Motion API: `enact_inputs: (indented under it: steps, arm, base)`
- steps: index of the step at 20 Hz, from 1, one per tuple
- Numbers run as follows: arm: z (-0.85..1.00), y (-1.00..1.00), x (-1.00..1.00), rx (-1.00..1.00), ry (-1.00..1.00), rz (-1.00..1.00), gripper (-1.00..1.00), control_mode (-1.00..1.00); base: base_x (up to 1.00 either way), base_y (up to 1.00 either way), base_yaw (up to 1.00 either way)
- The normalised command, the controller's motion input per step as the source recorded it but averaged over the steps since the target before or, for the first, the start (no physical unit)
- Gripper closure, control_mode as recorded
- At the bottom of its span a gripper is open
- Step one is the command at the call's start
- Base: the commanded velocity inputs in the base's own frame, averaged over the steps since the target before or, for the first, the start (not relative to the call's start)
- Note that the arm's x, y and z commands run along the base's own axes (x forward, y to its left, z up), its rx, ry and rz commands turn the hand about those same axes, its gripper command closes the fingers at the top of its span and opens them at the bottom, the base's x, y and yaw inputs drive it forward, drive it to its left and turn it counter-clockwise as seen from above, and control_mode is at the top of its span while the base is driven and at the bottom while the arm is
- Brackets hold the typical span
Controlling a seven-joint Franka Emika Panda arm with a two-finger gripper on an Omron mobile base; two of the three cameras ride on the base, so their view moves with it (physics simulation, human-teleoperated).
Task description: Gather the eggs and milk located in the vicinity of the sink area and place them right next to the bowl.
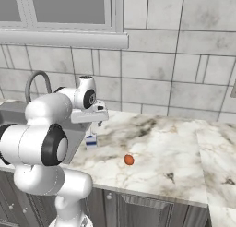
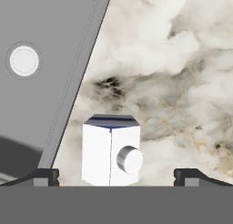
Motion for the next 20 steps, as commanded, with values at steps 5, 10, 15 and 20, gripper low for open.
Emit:
enact_inputs:
  steps: [5,10,15,20]
  arm:
    - [-0.17,0.0,-0.08,0.0,0.04,-0.1,-1.0,-1.0]
    - [-0.11,0.0,-0.16,0.0,0.0,-0.09,-1.0,-1.0]
    - [-0.24,0.0,-0.02,0.0,0.0,-0.07,-1.0,-1.0]
    - [-0.17,-0.01,0.12,0.01,0.0,0.0,-1.0,-1.0]
  base:
    - [0.0,0.0,0.0]
    - [0.0,0.0,0.0]
    - [0.0,0.0,0.0]
    - [0.0,0.0,0.0]
